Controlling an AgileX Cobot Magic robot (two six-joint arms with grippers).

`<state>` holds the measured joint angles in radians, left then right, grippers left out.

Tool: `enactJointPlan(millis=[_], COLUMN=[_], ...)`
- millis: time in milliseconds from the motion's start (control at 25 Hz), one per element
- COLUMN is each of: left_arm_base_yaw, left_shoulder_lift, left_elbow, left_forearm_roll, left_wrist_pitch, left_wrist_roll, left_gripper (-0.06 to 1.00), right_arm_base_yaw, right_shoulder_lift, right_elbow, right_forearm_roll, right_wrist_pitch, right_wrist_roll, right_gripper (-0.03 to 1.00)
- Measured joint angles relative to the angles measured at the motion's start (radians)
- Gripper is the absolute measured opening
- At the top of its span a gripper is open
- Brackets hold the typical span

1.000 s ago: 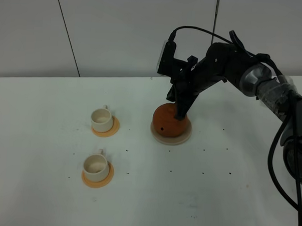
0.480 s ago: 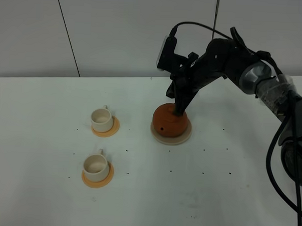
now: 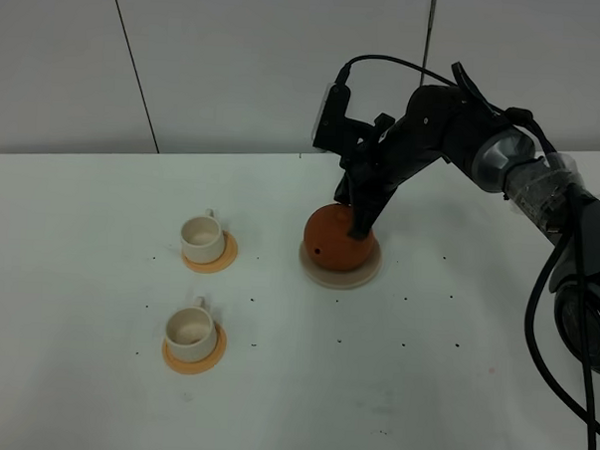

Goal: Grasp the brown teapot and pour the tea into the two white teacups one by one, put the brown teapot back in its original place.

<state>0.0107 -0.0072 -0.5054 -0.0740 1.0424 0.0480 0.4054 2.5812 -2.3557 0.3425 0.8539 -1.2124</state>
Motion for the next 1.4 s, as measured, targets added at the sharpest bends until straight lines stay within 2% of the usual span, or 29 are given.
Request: enactJointPlan(millis=[160,1040,1400], left_arm_base_yaw=[0.000,0.000,0.000], left_shoulder_lift=[0.000,0.000,0.000], left_elbow=[0.000,0.000,0.000], left_forearm_roll=[0.000,0.000,0.000], left_wrist_pitch=[0.000,0.000,0.000], left_wrist_roll=[0.000,0.002,0.001], left_gripper=[0.24,0.24,0.24], right_arm_base_yaw=[0.000,0.000,0.000], right_shoulder_lift=[0.000,-0.018,-0.019], right_elbow=[-0.001,-0.003,-0.003], right_forearm_roll=[-0.039,-0.059,-0.117], right_wrist_pitch=[0.016,0.038,0.062], right_wrist_roll=[0.009,0.033,0.064], right_gripper=[-0.01,0.00,0.01])
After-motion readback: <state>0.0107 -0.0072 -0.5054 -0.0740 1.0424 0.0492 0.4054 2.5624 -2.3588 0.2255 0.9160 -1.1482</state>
